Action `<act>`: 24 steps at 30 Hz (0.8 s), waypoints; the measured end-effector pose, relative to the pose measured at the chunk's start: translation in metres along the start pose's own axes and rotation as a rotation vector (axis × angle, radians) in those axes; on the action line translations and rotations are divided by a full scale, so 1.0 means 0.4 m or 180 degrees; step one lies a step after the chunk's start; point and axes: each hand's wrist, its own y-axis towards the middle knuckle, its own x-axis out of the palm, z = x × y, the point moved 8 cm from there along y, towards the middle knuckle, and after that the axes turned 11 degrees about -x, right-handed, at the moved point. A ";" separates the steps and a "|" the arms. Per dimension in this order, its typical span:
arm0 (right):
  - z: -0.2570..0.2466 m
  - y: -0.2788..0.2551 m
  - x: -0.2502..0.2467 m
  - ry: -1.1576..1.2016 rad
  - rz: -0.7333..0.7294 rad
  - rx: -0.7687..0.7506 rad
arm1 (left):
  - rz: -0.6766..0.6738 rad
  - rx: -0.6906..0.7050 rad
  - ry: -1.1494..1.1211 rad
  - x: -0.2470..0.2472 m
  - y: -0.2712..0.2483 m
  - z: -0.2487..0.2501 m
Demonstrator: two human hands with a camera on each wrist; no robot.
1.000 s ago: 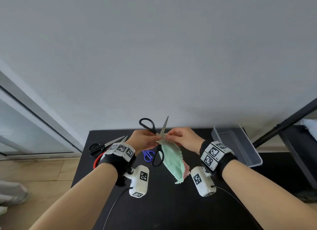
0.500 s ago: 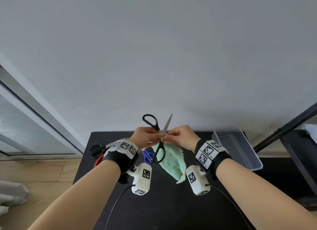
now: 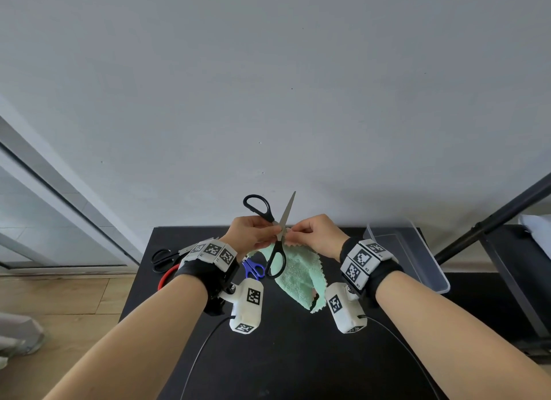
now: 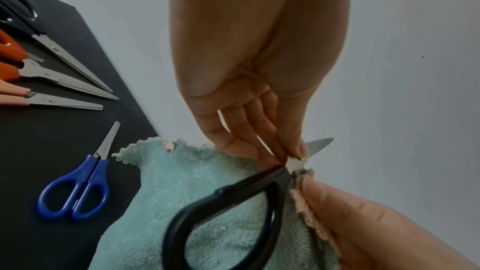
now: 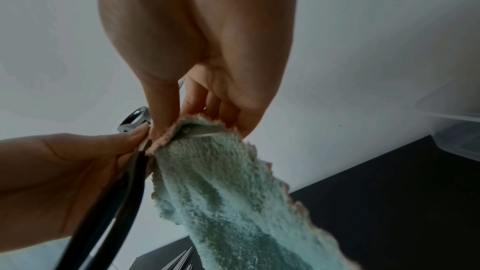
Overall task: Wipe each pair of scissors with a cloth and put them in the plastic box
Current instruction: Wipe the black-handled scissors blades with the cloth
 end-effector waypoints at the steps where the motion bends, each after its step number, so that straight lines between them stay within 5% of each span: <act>1: 0.000 0.000 -0.001 -0.0019 -0.0021 -0.0002 | 0.0004 -0.0015 -0.0017 0.000 0.000 -0.002; 24: 0.028 0.011 -0.057 -0.0445 -0.0202 -0.0016 | 0.0229 -0.0056 -0.0441 -0.069 0.027 0.015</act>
